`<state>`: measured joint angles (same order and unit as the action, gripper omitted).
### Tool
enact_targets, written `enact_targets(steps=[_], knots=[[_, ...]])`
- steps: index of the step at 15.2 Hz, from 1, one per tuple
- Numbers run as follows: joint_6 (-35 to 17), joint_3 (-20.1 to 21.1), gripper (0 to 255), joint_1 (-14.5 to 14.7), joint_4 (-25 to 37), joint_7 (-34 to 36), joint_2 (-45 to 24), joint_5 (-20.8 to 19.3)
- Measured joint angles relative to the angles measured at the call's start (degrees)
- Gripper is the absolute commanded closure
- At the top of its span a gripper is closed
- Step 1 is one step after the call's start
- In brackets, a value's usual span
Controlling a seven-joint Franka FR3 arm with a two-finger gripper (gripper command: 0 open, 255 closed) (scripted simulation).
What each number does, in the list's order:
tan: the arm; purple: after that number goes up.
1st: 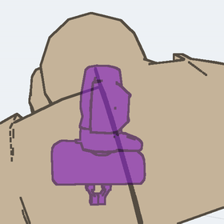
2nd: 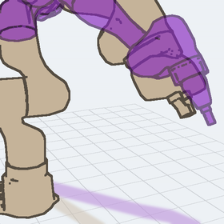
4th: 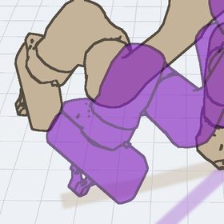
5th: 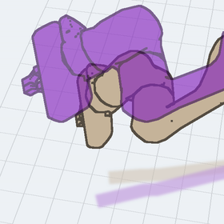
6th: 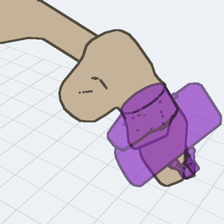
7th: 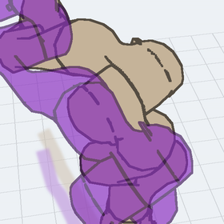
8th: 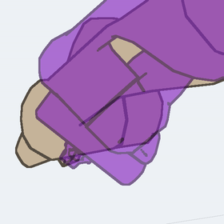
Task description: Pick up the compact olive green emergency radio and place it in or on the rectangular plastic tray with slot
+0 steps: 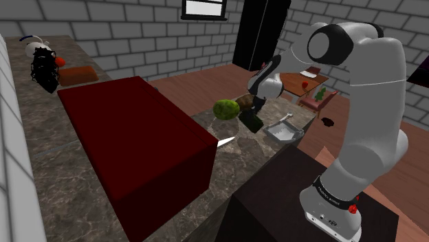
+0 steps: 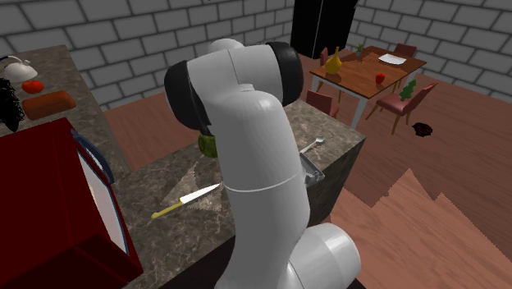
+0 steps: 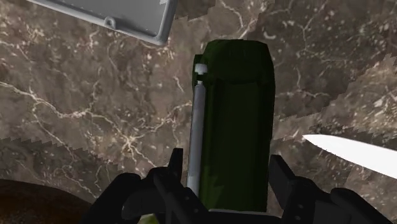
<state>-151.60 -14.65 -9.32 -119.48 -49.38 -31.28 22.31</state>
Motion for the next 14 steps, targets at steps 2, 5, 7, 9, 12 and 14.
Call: enact_targets(steps=[2,5,7,9,12,14], knots=[[1.1,-0.7,255,0.6,-0.4,0.7,1.5,-0.7],[2.6,-1.6,255,1.3,-0.9,1.5,3.5,-1.8],[3.7,-2.2,255,1.6,-0.9,2.0,4.7,-2.6],[4.8,-2.7,255,2.0,-0.9,2.5,5.8,-3.3],[6.5,-3.5,255,2.4,-0.7,3.3,7.5,-4.4],[7.7,-4.0,255,2.9,-0.7,4.0,8.7,-5.2]])
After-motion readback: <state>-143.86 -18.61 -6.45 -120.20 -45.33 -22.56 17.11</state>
